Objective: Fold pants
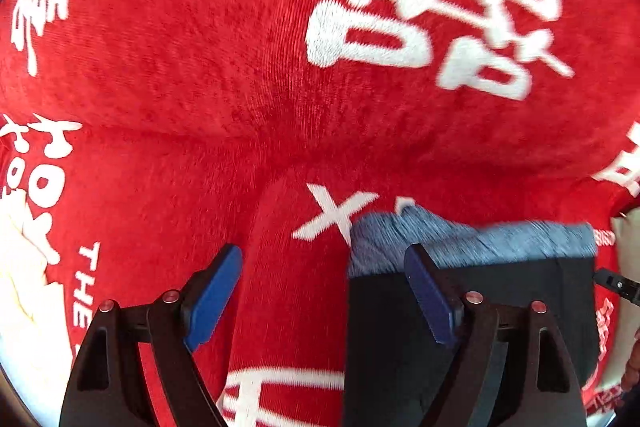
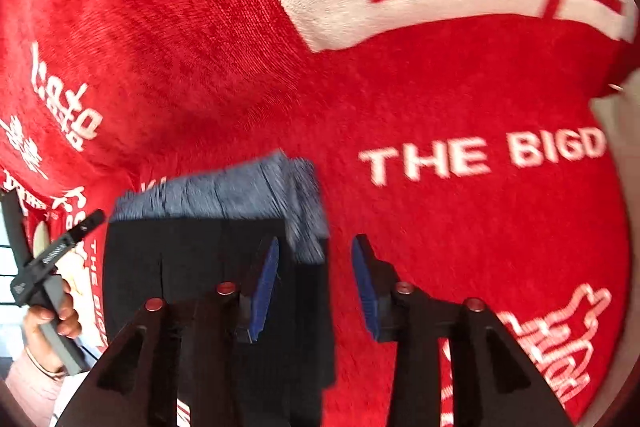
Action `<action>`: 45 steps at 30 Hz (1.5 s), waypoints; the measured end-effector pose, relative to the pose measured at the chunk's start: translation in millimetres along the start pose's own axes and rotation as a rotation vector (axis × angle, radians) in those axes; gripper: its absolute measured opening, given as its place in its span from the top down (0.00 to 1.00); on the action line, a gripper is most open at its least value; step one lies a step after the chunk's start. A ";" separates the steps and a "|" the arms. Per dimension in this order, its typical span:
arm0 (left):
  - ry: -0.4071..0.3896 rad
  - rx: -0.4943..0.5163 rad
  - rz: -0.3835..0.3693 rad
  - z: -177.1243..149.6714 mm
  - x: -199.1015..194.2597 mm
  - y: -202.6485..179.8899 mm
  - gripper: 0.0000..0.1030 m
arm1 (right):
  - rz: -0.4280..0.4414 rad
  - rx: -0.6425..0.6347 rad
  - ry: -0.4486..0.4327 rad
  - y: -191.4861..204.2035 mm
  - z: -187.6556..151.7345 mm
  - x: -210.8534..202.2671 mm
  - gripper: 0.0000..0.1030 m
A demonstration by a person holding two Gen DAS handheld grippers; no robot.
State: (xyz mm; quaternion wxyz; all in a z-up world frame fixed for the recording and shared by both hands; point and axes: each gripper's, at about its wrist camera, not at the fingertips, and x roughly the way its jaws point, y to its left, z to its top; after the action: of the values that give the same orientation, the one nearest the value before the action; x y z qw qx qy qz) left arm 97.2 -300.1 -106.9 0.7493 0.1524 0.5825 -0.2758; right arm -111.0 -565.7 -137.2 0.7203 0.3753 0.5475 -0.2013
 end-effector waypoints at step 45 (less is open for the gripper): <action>0.129 0.049 -0.062 -89.1 3.8 -50.3 0.02 | -0.149 -0.031 0.012 22.1 -114.2 -30.0 0.62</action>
State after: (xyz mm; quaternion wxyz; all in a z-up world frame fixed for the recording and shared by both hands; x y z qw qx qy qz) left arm -2.2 -292.4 -130.4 0.6973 0.1699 0.6271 -0.3027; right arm -177.9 -468.3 -115.5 0.7058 0.3236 0.5813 -0.2434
